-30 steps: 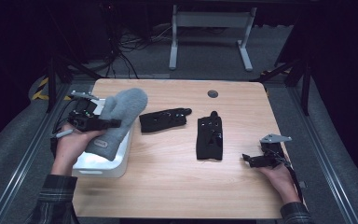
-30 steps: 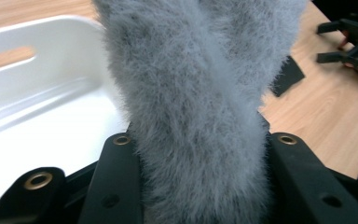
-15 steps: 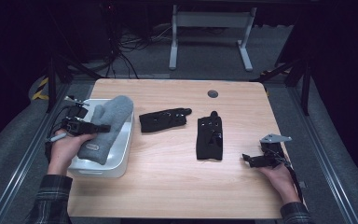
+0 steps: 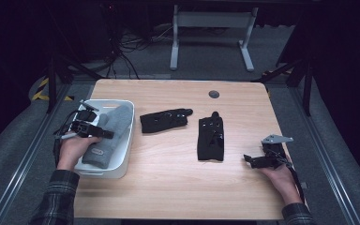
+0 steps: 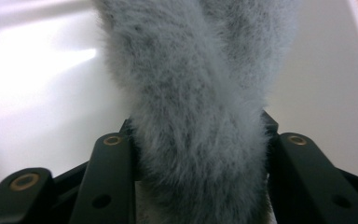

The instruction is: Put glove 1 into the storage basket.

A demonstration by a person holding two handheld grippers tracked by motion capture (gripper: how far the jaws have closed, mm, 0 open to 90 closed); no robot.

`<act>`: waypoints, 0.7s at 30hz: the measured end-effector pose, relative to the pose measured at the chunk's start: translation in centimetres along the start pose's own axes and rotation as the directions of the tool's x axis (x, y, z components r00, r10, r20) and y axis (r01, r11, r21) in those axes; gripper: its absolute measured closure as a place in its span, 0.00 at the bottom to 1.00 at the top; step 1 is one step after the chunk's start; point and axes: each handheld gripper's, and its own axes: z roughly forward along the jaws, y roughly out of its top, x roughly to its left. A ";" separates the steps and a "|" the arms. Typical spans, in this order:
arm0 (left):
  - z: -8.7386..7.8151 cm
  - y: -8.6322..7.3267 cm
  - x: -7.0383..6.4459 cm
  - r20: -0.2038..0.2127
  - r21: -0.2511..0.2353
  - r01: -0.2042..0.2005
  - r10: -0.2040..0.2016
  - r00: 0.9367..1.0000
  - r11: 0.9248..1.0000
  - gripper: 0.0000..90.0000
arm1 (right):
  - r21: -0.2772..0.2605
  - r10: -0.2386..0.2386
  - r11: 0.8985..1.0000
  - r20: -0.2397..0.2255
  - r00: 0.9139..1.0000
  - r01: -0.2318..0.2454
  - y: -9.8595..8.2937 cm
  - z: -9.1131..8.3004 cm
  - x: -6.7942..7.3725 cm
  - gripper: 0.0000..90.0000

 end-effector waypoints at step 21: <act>-2.5 -0.8 -1.1 -0.102 -0.094 -0.076 0.067 0.993 0.993 0.20 | 0.000 -0.002 1.000 -0.002 1.000 0.002 0.0 0.0 0.0 0.00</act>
